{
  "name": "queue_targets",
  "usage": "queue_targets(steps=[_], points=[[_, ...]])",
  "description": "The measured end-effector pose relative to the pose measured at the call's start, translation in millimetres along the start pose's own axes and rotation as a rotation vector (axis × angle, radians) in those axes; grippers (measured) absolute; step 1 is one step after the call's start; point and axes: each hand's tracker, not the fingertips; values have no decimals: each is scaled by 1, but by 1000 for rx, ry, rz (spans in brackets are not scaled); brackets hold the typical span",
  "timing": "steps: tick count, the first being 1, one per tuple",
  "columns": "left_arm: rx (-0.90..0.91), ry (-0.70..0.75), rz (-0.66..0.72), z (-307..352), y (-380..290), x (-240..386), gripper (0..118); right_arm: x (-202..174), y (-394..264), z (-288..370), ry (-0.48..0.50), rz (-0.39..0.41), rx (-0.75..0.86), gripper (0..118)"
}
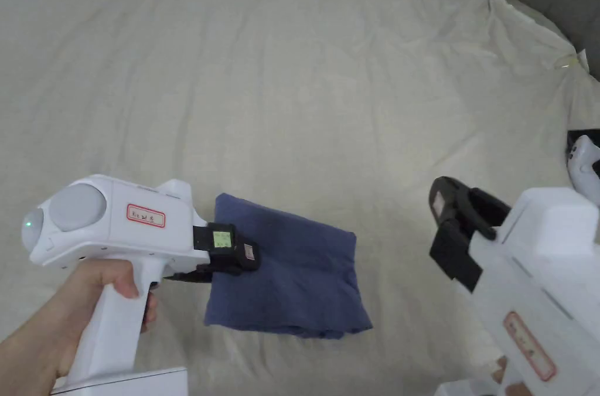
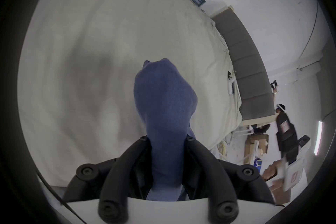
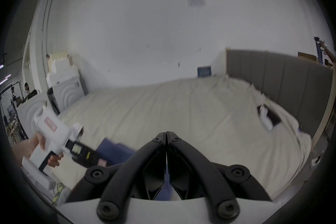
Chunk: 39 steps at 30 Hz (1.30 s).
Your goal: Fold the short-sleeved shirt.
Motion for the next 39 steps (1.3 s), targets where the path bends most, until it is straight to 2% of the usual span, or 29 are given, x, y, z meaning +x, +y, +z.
queue_targets(steps=[5,10,13,23,25,26,27,28,29,30,31,32,35,36,39], points=[[103,194,25,71,7,-47,20,12,26,6,-46,39,69,0],[159,449,36,140,22,-112,20,18,24,-3,-71,32,39,0],[197,594,107,174,34,-156,20,15,19,-8,-93,35,3,0],[235,1080,198,240,79,-306,20,-12,12,-45,-148,97,-120,0],[224,1193,178,244,87,-337,21,-18,10,-55,-155,105,-140,0],[225,1236,165,244,89,-346,24,-20,9,-58,-154,102,-147,0],[233,1275,140,245,89,-356,34,-23,8,-63,-155,90,-157,0],[261,1293,101,245,83,-359,48,-25,6,-65,-159,86,-166,0],[275,1335,82,245,81,-363,70,-26,5,-68,-165,84,-176,0],[281,1400,80,246,80,-366,84,-27,3,-70,-168,81,-181,0],[308,1446,68,248,77,-364,96,-27,2,-72,-168,81,-190,0],[371,1476,54,252,71,-356,102,-27,1,-75,-169,82,-194,0],[631,1537,38,266,61,-324,102,-23,-1,-73,-158,64,-201,0],[717,1528,26,273,60,-309,102,-22,0,-70,-142,46,-191,0],[948,1449,-49,282,53,-244,101,-18,4,-58,-136,62,-154,0]])
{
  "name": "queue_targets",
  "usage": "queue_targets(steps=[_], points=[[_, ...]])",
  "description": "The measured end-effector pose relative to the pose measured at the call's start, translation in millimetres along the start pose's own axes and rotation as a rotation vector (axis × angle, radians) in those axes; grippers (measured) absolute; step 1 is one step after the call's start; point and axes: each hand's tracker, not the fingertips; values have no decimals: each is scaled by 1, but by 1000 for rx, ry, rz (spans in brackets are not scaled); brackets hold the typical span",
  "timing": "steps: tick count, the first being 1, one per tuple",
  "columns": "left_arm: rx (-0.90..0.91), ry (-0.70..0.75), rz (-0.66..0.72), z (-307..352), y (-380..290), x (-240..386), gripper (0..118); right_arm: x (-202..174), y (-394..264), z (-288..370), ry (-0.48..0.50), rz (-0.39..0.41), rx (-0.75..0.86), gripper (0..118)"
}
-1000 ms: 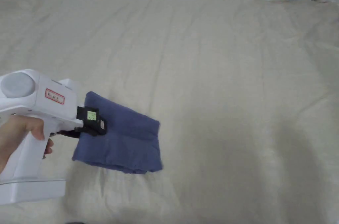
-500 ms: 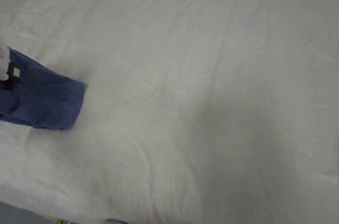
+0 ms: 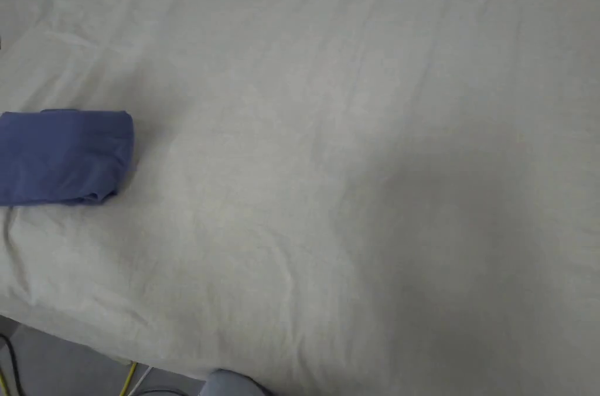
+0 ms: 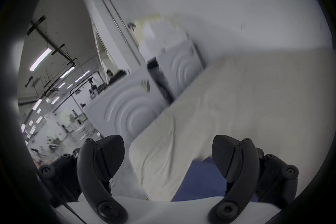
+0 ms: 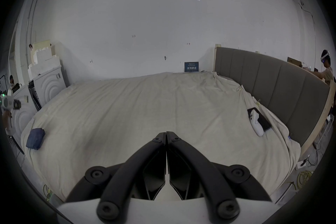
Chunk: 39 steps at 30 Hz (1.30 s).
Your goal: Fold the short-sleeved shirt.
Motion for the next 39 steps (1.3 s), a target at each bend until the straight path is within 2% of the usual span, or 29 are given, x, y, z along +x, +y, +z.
queue_targets(steps=[4,10,12,14,16,20,25,33,39], points=[[175,-172,114,82,44,18,97,3,4,5,30,-2,59,0],[285,-442,291,197,72,70,79,18,16,0,38,27,150,0],[316,-523,325,234,70,91,67,42,33,20,48,44,181,0],[340,-598,315,258,66,113,59,48,39,26,42,44,200,0],[368,-648,257,288,61,134,56,57,43,25,43,34,229,0],[400,-758,249,325,51,161,24,54,52,37,36,23,273,0],[399,-789,244,354,27,187,0,50,52,41,47,15,293,0],[330,-841,185,372,-27,197,0,44,33,41,66,21,282,0],[273,-840,176,362,-47,194,0,41,12,37,66,41,259,0]])
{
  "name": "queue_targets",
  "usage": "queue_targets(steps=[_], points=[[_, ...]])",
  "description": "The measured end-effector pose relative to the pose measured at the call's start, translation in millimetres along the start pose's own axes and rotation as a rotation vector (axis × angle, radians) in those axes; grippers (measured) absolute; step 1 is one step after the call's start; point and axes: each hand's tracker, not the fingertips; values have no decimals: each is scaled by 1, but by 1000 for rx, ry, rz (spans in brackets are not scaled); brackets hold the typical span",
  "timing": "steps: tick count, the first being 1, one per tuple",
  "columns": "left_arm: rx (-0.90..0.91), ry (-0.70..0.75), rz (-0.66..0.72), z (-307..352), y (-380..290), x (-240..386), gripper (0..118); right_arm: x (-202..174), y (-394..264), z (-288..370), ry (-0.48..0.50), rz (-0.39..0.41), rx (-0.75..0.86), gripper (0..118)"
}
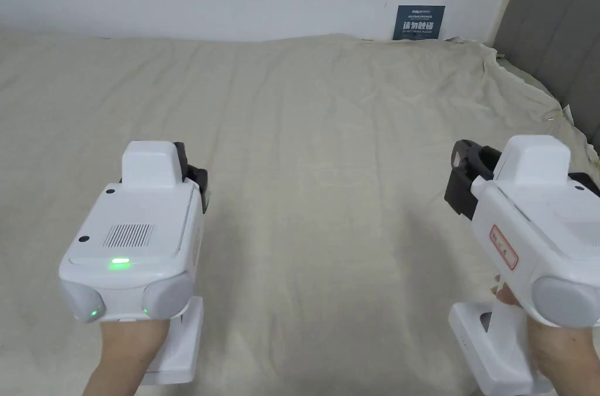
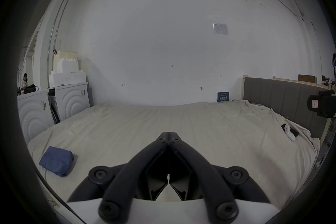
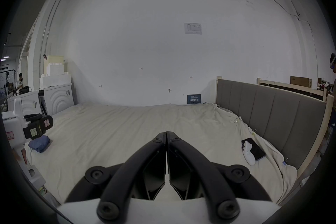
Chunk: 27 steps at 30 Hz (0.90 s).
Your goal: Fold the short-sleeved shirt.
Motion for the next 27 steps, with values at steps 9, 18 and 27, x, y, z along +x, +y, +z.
queue_targets(steps=[9,18,27], points=[[-39,19,-2,7,-20,-12,0,-1,-25,0,-6,-3,-47,0],[-44,25,-15,13,-26,-9,0,-4,-30,6,-11,-15,-58,0],[-48,16,-31,14,-28,-4,0,-5,-29,8,-11,-17,-55,0]])
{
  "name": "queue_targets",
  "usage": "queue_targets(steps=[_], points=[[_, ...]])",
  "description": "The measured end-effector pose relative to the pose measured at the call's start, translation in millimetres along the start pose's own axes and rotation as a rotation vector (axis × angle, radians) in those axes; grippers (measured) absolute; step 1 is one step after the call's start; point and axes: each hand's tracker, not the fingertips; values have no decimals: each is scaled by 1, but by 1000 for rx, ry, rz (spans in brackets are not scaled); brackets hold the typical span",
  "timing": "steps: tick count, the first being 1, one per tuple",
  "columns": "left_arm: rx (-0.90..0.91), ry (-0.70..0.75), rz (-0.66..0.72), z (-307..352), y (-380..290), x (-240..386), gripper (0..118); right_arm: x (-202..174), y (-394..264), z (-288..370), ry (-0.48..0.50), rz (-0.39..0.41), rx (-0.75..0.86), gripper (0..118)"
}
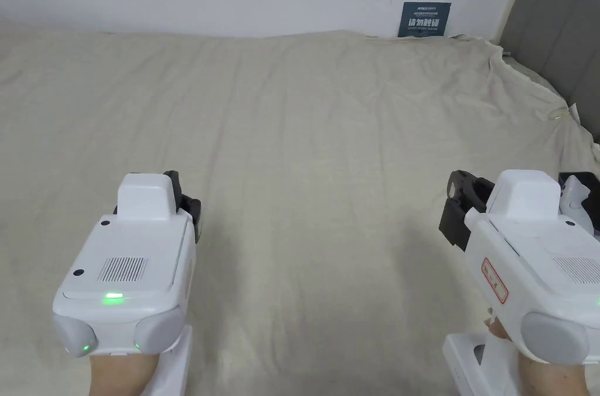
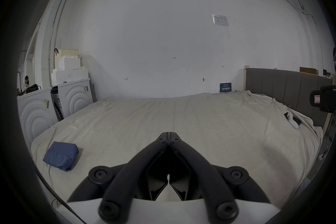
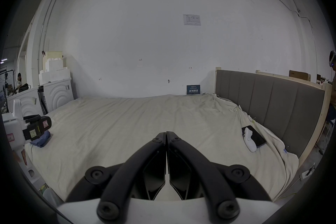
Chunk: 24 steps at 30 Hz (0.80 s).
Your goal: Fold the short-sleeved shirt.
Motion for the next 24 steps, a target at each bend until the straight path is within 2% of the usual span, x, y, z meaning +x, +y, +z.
queue_targets(steps=[24], points=[[-9,3,-22,-2,-2,8,0,-6,0,5,13,12,4,0]])
